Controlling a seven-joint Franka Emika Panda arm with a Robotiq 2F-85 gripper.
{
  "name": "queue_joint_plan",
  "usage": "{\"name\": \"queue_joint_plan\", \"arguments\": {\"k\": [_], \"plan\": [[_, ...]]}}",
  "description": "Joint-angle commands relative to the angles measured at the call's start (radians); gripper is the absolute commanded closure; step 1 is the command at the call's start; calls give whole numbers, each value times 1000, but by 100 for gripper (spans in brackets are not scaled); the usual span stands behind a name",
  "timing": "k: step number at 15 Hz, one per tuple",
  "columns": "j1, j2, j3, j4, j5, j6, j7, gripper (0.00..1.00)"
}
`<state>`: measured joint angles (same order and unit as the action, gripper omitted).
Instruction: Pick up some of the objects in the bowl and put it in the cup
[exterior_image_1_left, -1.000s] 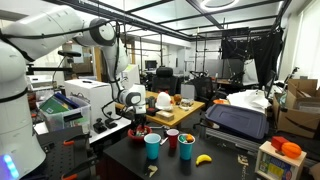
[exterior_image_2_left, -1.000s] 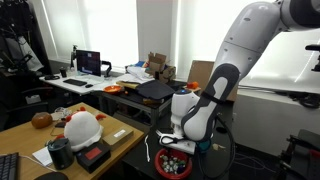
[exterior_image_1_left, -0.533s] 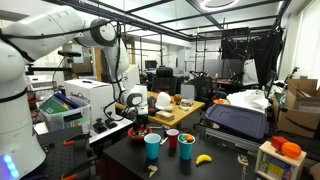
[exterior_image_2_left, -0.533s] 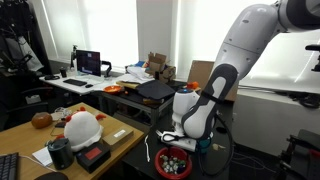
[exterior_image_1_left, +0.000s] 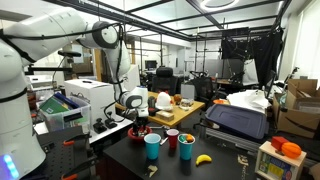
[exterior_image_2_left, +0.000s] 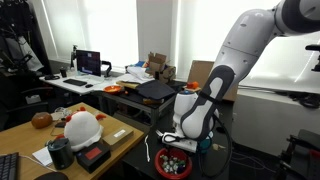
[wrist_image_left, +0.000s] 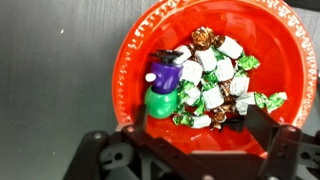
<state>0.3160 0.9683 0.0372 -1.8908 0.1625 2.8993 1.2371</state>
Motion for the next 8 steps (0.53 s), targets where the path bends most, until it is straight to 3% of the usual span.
{"name": "queue_joint_plan", "arguments": {"k": [1, 8], "plan": [[-29, 22, 33, 21, 44, 14, -57, 0], [-42, 51, 45, 39, 65, 22, -98, 0]]}}
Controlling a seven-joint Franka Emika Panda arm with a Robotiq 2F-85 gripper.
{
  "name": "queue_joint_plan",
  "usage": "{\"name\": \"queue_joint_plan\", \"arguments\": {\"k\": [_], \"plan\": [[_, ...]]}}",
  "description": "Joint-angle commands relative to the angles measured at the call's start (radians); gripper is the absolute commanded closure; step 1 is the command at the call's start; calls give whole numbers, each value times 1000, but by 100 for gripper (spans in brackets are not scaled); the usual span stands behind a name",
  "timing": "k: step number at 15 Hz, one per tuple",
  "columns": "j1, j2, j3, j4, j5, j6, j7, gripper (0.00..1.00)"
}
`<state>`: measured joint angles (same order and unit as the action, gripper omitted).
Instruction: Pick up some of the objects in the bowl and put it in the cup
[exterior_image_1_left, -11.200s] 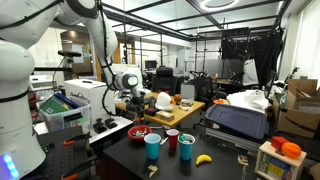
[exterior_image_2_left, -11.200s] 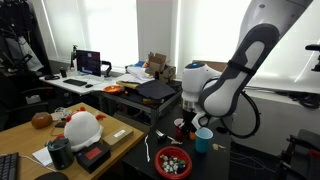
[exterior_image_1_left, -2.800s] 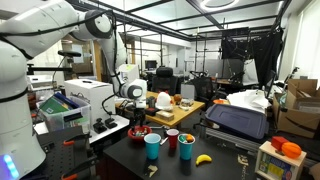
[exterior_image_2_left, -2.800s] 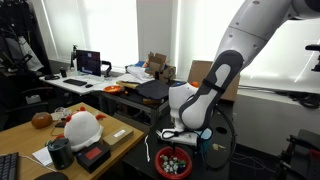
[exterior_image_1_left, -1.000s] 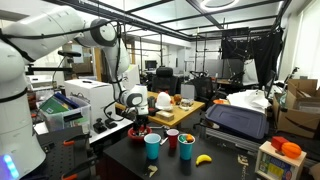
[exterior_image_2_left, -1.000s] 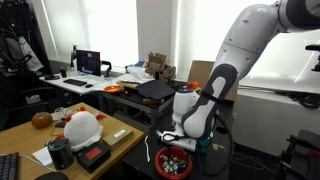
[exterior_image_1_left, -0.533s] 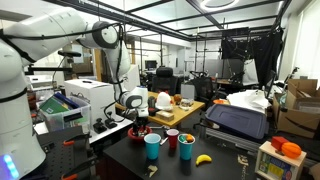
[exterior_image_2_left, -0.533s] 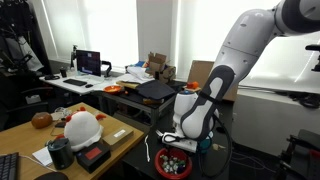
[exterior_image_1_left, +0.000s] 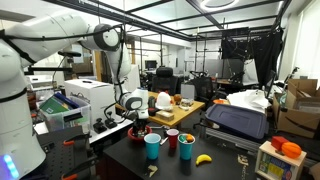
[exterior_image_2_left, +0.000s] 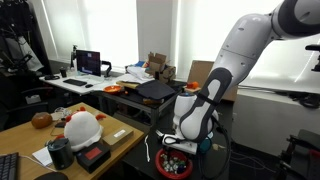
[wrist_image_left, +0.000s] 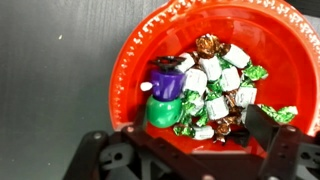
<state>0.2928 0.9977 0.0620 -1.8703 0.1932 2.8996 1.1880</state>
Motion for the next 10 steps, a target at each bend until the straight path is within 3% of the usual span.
{"name": "queue_joint_plan", "arguments": {"k": [1, 7, 8, 10], "plan": [[-17, 23, 19, 19, 36, 24, -54, 0], [-3, 15, 8, 20, 39, 40, -63, 0], [-3, 15, 9, 22, 36, 43, -68, 25], [-3, 14, 8, 25, 37, 47, -72, 34]]}}
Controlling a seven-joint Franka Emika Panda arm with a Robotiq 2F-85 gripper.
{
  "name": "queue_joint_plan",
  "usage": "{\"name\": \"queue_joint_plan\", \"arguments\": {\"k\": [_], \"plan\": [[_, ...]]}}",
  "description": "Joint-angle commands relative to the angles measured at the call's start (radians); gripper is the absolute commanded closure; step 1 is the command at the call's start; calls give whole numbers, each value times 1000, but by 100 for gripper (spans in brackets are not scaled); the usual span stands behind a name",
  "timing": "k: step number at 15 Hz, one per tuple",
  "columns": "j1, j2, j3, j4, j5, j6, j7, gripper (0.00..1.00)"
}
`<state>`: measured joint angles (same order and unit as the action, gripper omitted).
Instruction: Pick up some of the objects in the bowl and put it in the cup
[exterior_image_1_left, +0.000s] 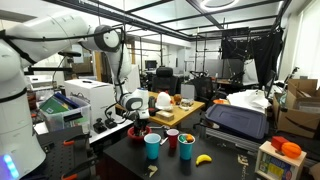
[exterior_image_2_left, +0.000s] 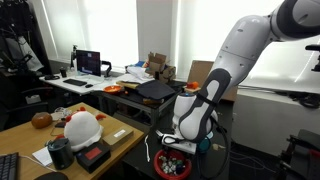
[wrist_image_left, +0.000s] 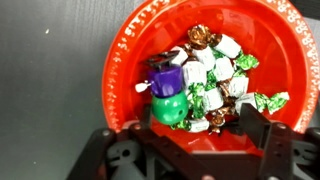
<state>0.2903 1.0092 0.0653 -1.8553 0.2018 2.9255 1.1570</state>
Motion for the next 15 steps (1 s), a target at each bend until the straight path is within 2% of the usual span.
{"name": "queue_joint_plan", "arguments": {"k": [1, 7, 12, 15], "plan": [[0, 2, 4, 11, 28, 21, -44, 42], [0, -3, -2, 24, 29, 14, -61, 88], [2, -10, -4, 35, 28, 11, -73, 89], [9, -55, -12, -8, 25, 1, -72, 89]]}}
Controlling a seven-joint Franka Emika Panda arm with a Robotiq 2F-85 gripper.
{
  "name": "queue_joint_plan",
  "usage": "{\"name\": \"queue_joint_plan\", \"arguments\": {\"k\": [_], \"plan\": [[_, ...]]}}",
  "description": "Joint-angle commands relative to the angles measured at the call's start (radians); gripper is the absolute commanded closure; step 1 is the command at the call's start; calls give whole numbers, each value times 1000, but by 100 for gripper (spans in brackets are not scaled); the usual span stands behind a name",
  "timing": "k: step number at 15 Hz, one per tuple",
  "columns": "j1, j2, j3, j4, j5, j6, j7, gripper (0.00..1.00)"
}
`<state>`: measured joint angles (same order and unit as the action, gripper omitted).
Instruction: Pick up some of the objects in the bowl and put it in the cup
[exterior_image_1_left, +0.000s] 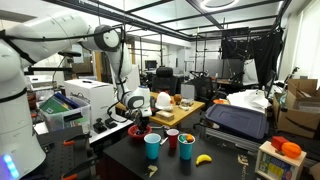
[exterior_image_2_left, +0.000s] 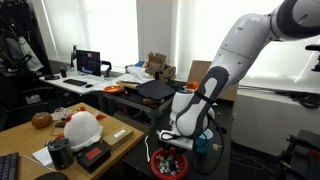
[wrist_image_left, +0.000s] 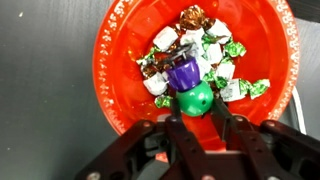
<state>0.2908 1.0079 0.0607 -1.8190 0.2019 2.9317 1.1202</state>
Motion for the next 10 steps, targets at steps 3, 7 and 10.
{"name": "queue_joint_plan", "arguments": {"k": [3, 7, 10], "plan": [[19, -123, -20, -107, 15, -24, -49, 89], [21, -258, -30, -230, -6, -65, -128, 89], [28, -364, -51, -315, -27, -113, -193, 89]]}}
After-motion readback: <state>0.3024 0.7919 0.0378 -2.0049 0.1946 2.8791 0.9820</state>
